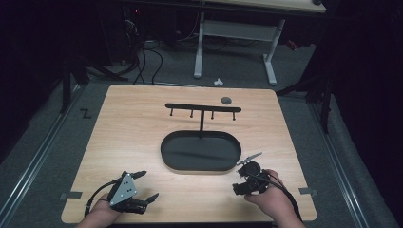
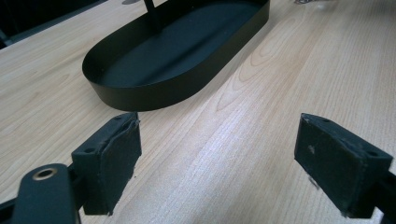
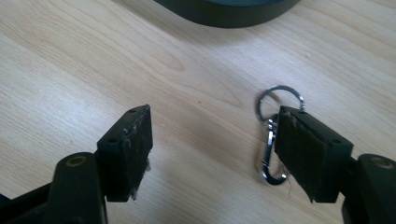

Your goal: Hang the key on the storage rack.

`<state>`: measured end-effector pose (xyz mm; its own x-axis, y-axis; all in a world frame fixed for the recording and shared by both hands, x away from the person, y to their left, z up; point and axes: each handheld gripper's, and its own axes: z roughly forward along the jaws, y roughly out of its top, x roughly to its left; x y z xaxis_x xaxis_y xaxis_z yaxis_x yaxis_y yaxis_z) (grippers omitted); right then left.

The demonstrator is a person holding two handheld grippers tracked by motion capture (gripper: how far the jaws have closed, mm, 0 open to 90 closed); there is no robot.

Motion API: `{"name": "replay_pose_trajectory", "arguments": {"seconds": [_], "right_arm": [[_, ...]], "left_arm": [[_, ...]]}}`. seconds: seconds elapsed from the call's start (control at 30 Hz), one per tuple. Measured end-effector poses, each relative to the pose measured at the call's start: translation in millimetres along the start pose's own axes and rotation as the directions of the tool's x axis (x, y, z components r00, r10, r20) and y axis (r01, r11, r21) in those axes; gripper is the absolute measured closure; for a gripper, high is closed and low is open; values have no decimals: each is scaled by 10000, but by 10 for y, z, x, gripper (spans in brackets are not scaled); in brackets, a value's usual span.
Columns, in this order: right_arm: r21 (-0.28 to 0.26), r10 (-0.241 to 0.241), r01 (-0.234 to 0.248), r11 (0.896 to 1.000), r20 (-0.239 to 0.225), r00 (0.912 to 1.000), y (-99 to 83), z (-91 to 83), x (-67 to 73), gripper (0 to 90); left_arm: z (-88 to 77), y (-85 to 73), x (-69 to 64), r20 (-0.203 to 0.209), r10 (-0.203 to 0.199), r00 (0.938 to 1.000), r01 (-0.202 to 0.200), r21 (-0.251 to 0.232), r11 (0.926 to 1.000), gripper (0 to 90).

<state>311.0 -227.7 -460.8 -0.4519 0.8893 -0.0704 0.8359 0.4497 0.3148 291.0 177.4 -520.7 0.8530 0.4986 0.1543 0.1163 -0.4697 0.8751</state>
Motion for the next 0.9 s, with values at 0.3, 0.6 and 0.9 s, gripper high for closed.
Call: {"name": "replay_pose_trajectory", "arguments": {"seconds": [0.3,0.6,0.9], "right_arm": [[246,-54,47,9997,290,9996,-70,-49,-115,296],[644,-32,16,9979,246,9997,-171,8,-216,268],[1062,-265,232,9941,300,9992,-222,117,-262,396]], "left_arm": [[2,0,0,-2,-6,10000,6,4,10000,152],[3,0,1,-15,-12,10000,12,14,10000,152],[3,0,-1,-5,-1,10000,1,17,10000,152]]}}
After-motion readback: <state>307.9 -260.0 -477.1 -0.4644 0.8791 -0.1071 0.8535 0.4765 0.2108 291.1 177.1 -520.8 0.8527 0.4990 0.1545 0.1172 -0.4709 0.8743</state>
